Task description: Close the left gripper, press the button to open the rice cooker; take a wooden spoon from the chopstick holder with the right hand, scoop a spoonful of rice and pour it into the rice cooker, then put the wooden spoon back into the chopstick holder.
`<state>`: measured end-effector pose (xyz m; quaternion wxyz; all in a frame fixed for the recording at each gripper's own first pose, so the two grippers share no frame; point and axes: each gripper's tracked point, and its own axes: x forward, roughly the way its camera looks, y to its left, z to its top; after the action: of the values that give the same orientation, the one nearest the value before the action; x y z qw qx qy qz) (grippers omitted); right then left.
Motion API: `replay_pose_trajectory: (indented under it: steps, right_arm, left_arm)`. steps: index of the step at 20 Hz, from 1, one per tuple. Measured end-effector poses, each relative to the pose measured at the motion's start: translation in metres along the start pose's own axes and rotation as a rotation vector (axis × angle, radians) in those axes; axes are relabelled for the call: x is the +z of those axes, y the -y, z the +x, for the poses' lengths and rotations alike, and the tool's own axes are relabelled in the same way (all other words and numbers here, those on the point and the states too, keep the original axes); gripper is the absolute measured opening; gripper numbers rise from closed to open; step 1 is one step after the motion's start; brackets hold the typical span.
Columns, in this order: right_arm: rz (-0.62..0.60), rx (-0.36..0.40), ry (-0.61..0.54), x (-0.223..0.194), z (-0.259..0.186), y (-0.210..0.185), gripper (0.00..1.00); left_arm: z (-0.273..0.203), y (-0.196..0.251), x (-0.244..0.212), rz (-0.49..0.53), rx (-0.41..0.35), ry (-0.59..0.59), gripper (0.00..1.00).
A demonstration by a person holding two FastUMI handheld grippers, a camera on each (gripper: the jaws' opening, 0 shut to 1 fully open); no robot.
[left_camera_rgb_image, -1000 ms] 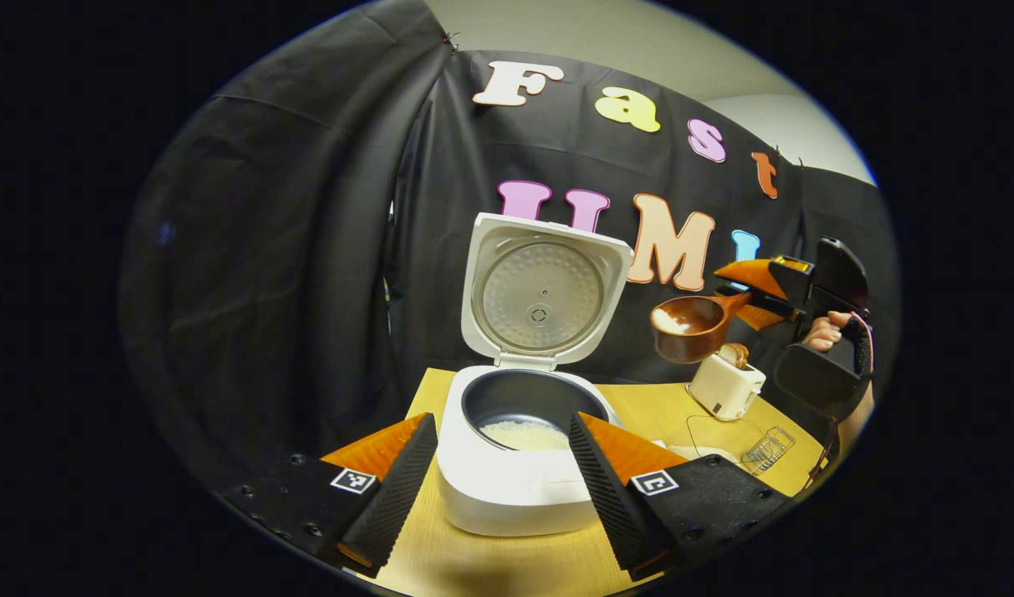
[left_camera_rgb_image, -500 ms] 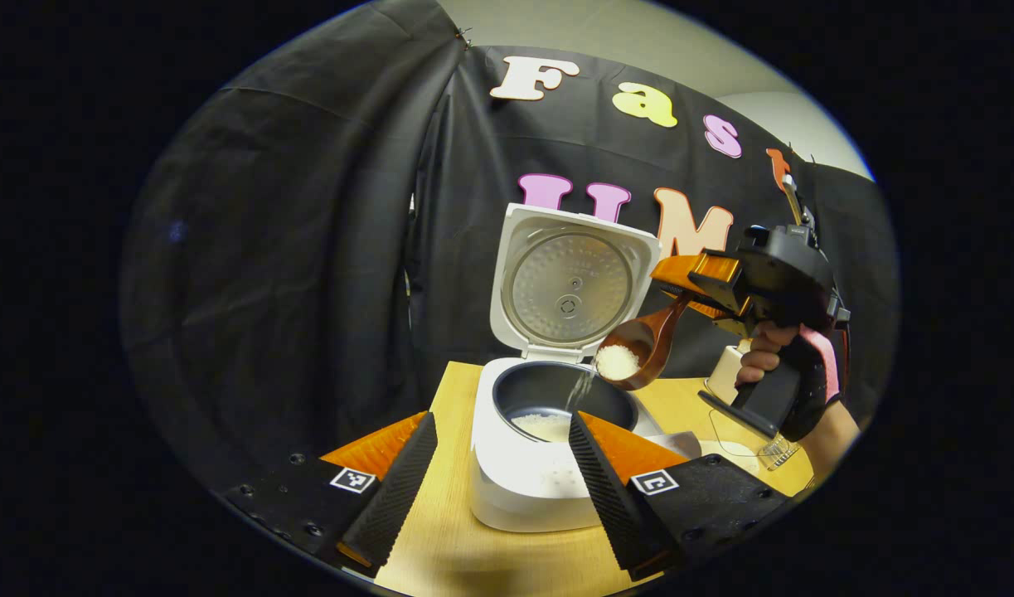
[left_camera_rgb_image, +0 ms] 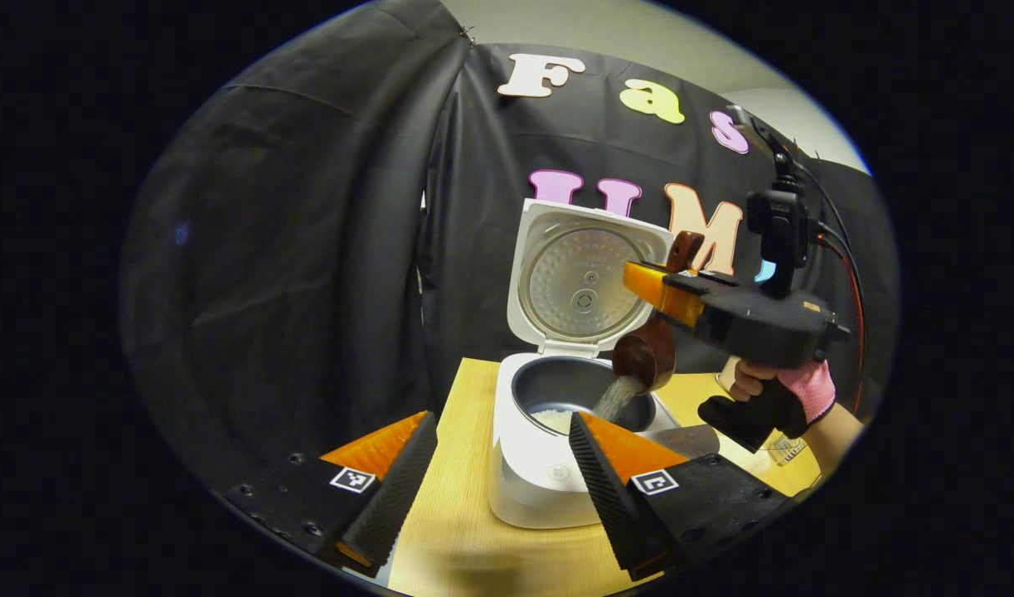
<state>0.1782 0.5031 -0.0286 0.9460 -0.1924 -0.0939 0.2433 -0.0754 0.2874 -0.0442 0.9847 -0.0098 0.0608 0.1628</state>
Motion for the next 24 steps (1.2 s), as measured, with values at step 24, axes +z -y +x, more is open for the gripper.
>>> replay_pose_trajectory:
  steps: [24]
  right_arm:
    - [0.167, -0.074, 0.012, 0.024, -0.076, 0.116, 0.21]
  left_arm:
    - [-0.013, 0.052, 0.019, 0.061, -0.064, 0.039, 0.94]
